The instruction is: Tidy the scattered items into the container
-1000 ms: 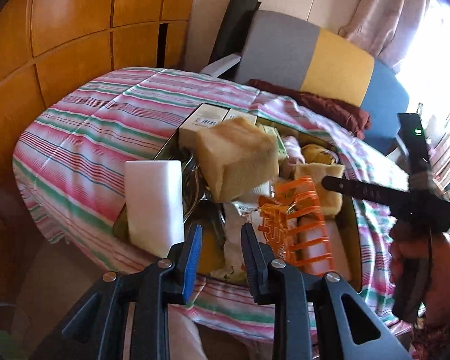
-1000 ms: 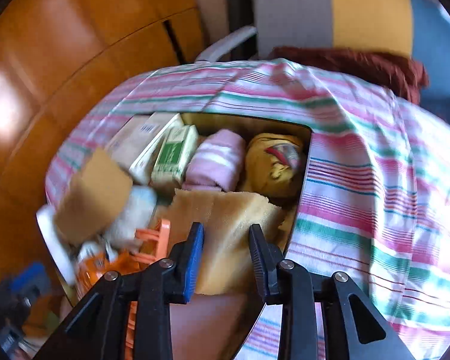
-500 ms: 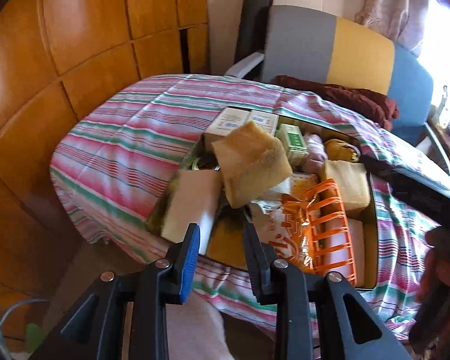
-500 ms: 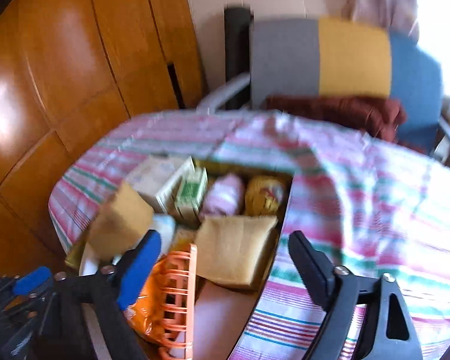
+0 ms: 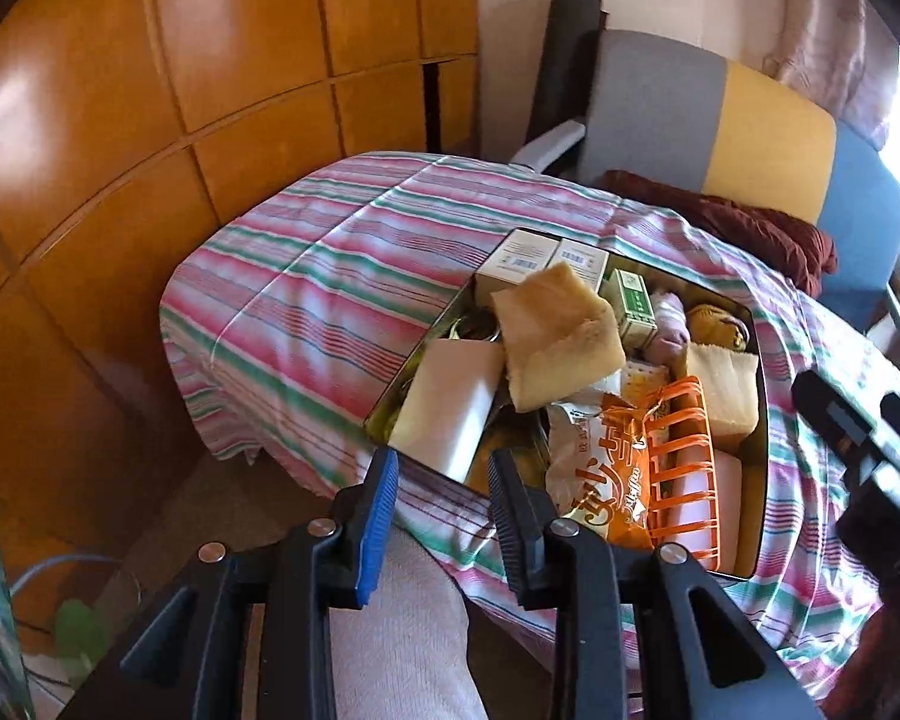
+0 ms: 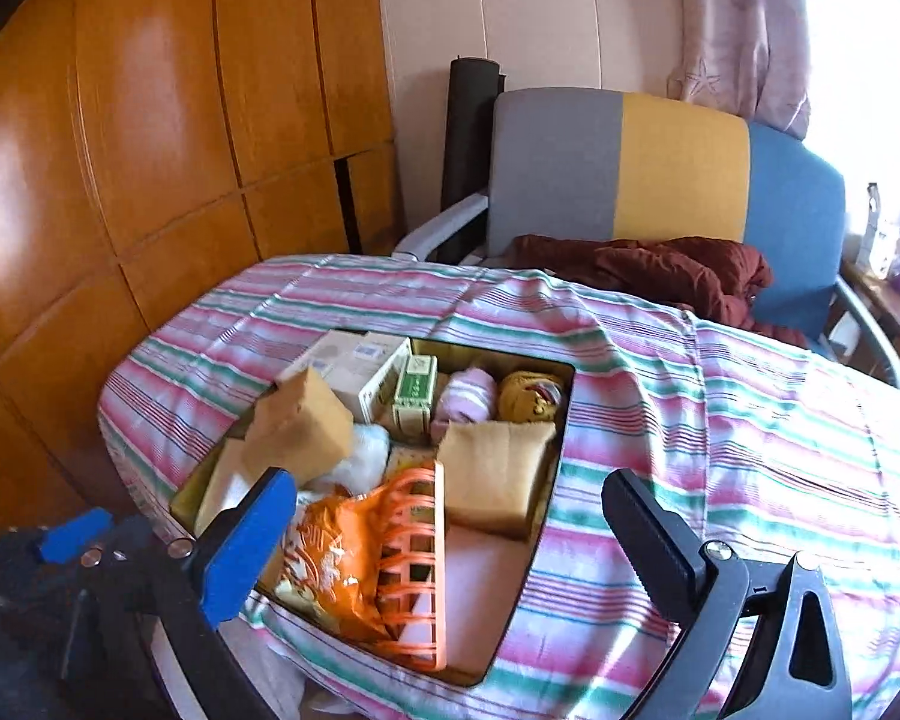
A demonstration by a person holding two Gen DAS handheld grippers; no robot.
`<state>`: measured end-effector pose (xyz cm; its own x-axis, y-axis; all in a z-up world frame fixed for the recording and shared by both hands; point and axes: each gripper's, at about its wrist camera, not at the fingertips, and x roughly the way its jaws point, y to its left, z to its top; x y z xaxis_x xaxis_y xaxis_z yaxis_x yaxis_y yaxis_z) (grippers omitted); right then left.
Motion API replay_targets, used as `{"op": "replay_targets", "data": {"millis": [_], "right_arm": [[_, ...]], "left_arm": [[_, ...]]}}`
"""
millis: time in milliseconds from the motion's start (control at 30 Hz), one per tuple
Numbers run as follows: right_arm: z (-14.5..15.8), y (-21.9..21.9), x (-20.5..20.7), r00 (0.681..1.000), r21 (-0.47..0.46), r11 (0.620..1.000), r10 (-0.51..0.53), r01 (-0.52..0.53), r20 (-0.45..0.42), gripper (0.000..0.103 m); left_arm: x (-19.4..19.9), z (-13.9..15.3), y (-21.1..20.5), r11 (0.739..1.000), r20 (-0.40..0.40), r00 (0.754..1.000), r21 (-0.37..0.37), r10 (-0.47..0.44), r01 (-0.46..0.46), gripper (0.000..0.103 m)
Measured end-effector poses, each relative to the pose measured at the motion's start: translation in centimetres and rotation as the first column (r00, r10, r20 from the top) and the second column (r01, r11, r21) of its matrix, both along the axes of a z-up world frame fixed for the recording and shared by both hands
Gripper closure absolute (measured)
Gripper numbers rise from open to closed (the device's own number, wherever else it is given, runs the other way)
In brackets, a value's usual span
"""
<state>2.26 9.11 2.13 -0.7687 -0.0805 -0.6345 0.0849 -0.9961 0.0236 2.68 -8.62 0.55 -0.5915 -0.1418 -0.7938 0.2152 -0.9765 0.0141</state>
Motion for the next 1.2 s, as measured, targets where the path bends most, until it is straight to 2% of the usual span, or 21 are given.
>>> {"op": "replay_targets", "data": {"millis": [167, 267, 433, 767, 933, 1100, 1200], "right_arm": [[-0.5, -0.9, 0.7, 1.000, 0.041, 0.999, -0.012, 0.011, 0.005, 0.000], [-0.4, -1.2, 1.2, 1.000, 0.050, 0.999, -0.016, 0.017, -0.006, 0.000], [-0.5, -1.5, 1.4, 1.000, 0.047, 0.999, -0.013, 0.013, -0.008, 0.000], [-0.8, -1.4, 1.2, 1.000, 0.034, 0.999, -0.015, 0.015, 0.007, 0.000], [-0.8, -1.4, 1.0, 1.000, 0.025, 1.000, -0.017, 0.017, 0.009, 0.000], [-0.7, -1.5, 1.1, 1.000, 0.022, 1.000, -0.014, 0.014, 0.007, 0.000], [-0.6, -1.5, 1.1, 1.000, 0.016, 1.000, -0.007, 0.007, 0.005, 0.000]], "left_arm": [[0.9, 0.1, -0.9, 0.998, -0.025, 0.999, 0.049, 0.032, -0.030, 0.072], [1.1, 0.1, -0.8, 0.999, -0.028, 0.999, 0.034, 0.034, -0.033, 0.072], [1.4, 0.3, 0.2, 0.999, -0.033, 0.999, -0.038, 0.007, -0.009, 0.072], [1.2, 0.2, 0.6, 1.000, 0.002, 1.000, 0.008, -0.011, 0.011, 0.072], [1.6, 1.1, 1.1, 0.999, -0.045, 0.999, -0.037, -0.014, 0.013, 0.072], [1.7, 1.6, 0.7, 1.000, -0.072, 0.997, -0.017, -0.013, 0.012, 0.073], [2.0, 2.0, 0.7, 0.997, -0.121, 0.993, -0.071, 0.009, -0.017, 0.076]]}}
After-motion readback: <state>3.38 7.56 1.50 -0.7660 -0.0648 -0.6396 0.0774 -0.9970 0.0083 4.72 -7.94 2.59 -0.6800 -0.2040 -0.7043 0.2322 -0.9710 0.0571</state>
